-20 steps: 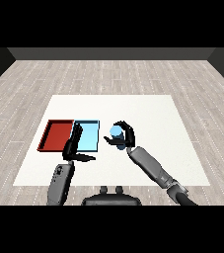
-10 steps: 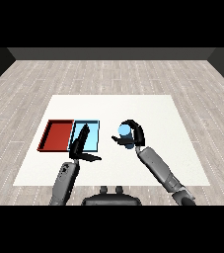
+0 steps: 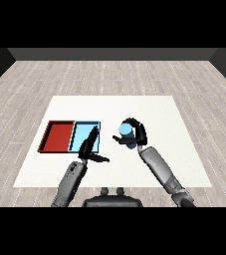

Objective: Pick the blue can and put it in the blue box

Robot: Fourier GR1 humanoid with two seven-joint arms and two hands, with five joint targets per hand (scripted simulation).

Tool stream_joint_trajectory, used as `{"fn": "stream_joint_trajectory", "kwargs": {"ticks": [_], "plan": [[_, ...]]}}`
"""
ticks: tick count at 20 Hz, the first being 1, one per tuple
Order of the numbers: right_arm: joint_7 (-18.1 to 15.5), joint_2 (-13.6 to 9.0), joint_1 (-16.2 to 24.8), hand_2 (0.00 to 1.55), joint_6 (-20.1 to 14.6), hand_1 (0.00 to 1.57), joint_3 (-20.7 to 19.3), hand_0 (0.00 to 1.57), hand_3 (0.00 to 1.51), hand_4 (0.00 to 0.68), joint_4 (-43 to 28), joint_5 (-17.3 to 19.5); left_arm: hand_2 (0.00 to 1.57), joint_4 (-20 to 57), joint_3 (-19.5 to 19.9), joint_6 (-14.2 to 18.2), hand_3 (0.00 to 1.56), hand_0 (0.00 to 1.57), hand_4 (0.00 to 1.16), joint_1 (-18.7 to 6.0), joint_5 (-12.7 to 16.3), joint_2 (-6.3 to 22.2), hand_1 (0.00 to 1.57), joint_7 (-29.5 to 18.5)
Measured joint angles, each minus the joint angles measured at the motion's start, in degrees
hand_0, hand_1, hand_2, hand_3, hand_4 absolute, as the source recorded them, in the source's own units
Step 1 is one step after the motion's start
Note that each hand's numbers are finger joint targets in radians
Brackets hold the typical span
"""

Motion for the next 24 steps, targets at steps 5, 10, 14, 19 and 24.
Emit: {"fn": "stream_joint_trajectory", "kwargs": {"ticks": [5,10,14,19,24], "plan": [[0.76,2.28,1.57,1.47,2.30,1.49,-1.74,1.49,1.40,0.604,-1.43,3.85,0.00,4.13,-3.08,3.15,0.00,0.00,0.00,-2.00,1.36,-0.01,0.00,-1.16],[0.81,4.63,2.66,1.47,4.82,1.49,-2.89,1.49,1.40,0.606,-2.67,7.40,0.00,5.68,-5.36,6.39,0.00,0.00,0.00,-4.17,3.04,-0.01,0.00,-0.81],[2.51,6.51,2.11,1.46,6.42,1.48,-4.58,1.48,1.40,0.604,-4.02,9.40,0.00,6.70,-6.86,7.44,0.00,0.00,0.00,-4.56,4.52,-0.01,0.00,-0.96],[1.42,9.29,3.31,1.46,6.85,1.49,-4.19,1.49,1.39,0.609,-3.70,10.90,0.00,8.29,-7.35,8.39,0.00,0.00,0.00,-6.45,6.81,0.15,0.00,-0.23],[0.60,10.71,2.83,1.46,8.16,1.48,-4.62,1.48,1.39,0.612,-2.35,11.84,0.00,10.77,-8.16,9.15,0.00,0.00,0.00,-7.44,8.73,0.05,0.00,-1.10]]}}
